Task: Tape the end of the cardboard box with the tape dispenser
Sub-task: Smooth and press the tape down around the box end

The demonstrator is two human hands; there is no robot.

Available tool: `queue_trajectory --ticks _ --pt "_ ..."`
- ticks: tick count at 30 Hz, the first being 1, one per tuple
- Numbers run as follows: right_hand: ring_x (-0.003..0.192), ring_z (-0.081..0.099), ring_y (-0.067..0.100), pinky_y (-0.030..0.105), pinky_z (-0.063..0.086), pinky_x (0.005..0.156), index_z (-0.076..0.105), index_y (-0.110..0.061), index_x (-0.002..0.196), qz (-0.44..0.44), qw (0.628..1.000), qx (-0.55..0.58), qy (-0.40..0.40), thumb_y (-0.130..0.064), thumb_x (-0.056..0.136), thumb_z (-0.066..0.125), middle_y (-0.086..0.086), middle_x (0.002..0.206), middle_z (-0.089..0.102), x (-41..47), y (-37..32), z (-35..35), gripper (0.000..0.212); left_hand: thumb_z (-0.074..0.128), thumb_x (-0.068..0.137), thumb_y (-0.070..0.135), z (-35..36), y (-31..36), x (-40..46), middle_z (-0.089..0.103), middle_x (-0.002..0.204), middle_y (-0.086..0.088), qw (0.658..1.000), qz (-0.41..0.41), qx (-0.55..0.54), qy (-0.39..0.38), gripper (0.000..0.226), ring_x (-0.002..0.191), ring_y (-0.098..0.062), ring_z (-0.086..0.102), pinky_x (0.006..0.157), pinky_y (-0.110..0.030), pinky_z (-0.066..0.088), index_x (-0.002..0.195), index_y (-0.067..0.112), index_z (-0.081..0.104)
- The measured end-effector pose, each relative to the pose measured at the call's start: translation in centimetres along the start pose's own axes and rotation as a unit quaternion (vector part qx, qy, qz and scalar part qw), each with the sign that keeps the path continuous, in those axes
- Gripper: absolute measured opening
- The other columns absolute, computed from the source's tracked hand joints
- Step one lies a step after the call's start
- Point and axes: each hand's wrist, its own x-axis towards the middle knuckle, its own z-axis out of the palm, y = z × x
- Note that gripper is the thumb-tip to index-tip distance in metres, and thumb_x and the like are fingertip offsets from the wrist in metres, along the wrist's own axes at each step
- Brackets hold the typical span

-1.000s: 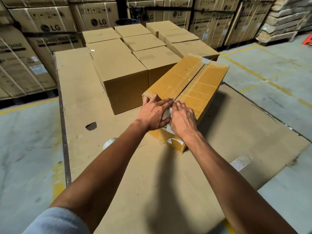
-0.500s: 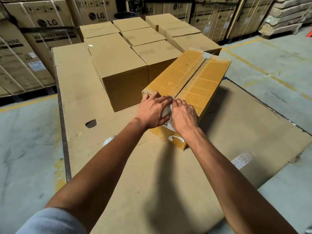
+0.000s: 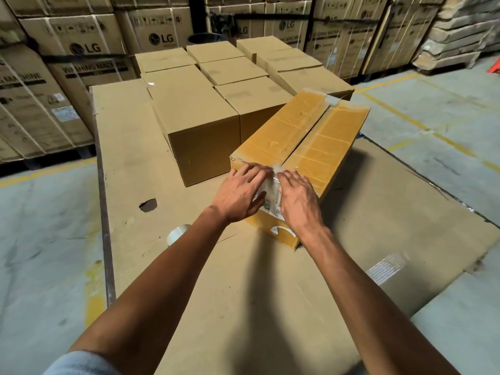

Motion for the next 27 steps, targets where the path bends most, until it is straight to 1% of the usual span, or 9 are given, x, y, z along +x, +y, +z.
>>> queue_trajectory --ticks 6,10,12,14,16,18,21,23,27 --pt "0.161 0.016 0.034 0.044 0.020 0.131 0.025 -0.003 0.162 0.037 0.998 -0.020 -0.052 -0.020 0.097 0.067 0.017 0.170 0.029 1.6 -1.1 -0.6 0.080 0.050 0.098 0.061 -0.8 0.7 1.9 0.059 0.157 0.005 0.997 -0.003 0.072 -0.022 0.067 0.126 -0.027 0.054 0.088 -0.044 0.037 0.154 0.024 0.053" --pt "0.162 0.009 0.034 0.043 0.013 0.132 0.014 -0.002 0.165 0.070 0.995 -0.020 -0.071 -0.026 0.103 0.058 0.019 0.173 0.017 2.2 -1.9 -0.7 0.079 0.037 0.094 0.071 -1.6 1.7 2.8 0.054 0.164 0.007 0.994 -0.033 0.087 -0.056 0.083 0.127 -0.029 0.049 0.089 -0.046 0.035 0.162 0.025 0.046" --pt "0.162 0.011 0.033 0.043 0.014 0.132 0.017 -0.003 0.164 0.057 0.996 -0.014 -0.062 -0.023 0.100 0.063 0.018 0.172 0.020 1.7 -1.6 -0.7 0.081 0.040 0.094 0.070 -2.2 1.7 2.5 0.051 0.166 0.004 0.994 -0.037 0.079 -0.064 0.086 0.130 -0.029 0.048 0.091 -0.047 0.037 0.166 0.023 0.039" --pt "0.160 0.023 0.032 0.043 0.020 0.131 0.028 -0.003 0.161 0.025 0.999 0.005 -0.028 -0.014 0.094 0.071 0.018 0.167 0.034 0.9 -0.8 -0.6 0.080 0.049 0.095 0.063 -2.2 1.8 1.7 0.058 0.158 -0.002 0.997 -0.034 0.054 -0.049 0.083 0.132 -0.030 0.050 0.095 -0.048 0.041 0.165 0.020 0.037" --pt "0.154 0.037 0.032 0.043 0.028 0.129 0.042 -0.003 0.154 0.003 1.000 0.016 0.018 -0.007 0.090 0.073 0.017 0.158 0.049 0.0 -0.1 -0.2 0.071 0.054 0.097 0.057 -1.8 1.9 0.8 0.062 0.150 -0.005 0.999 -0.025 0.027 -0.026 0.076 0.132 -0.030 0.052 0.095 -0.047 0.045 0.162 0.020 0.040" --pt "0.151 0.043 0.031 0.043 0.028 0.129 0.047 -0.003 0.152 -0.006 0.999 -0.006 0.035 -0.008 0.091 0.072 0.017 0.155 0.054 -0.5 0.0 0.1 0.066 0.056 0.097 0.054 -1.3 1.9 0.3 0.060 0.152 -0.004 0.999 -0.021 0.020 -0.015 0.071 0.136 -0.029 0.050 0.093 -0.047 0.047 0.158 0.020 0.045" --pt "0.153 0.039 0.036 0.044 0.026 0.129 0.047 0.000 0.151 0.009 0.999 -0.001 0.035 -0.007 0.090 0.074 0.019 0.155 0.053 -0.5 -0.4 0.1 0.067 0.053 0.098 0.056 -0.9 2.0 0.1 0.056 0.157 0.001 0.999 -0.038 0.027 -0.016 0.067 0.142 -0.027 0.047 0.092 -0.045 0.045 0.156 0.023 0.047" --pt "0.156 0.032 0.037 0.045 0.024 0.130 0.042 0.000 0.154 0.016 1.000 -0.011 0.006 -0.008 0.089 0.076 0.020 0.158 0.048 -0.1 -0.8 -0.2 0.074 0.050 0.099 0.058 -0.7 2.0 0.2 0.054 0.161 0.005 0.998 -0.038 0.040 -0.016 0.067 0.142 -0.025 0.047 0.089 -0.043 0.041 0.157 0.025 0.047" --pt "0.161 0.019 0.033 0.044 0.021 0.131 0.026 -0.003 0.162 0.038 0.996 -0.058 -0.057 -0.020 0.095 0.071 0.018 0.171 0.027 1.2 -1.6 -0.8 0.083 0.049 0.099 0.064 -1.4 1.8 1.2 0.048 0.167 0.010 0.995 -0.037 0.082 -0.032 0.071 0.135 -0.024 0.048 0.088 -0.044 0.037 0.161 0.030 0.045"
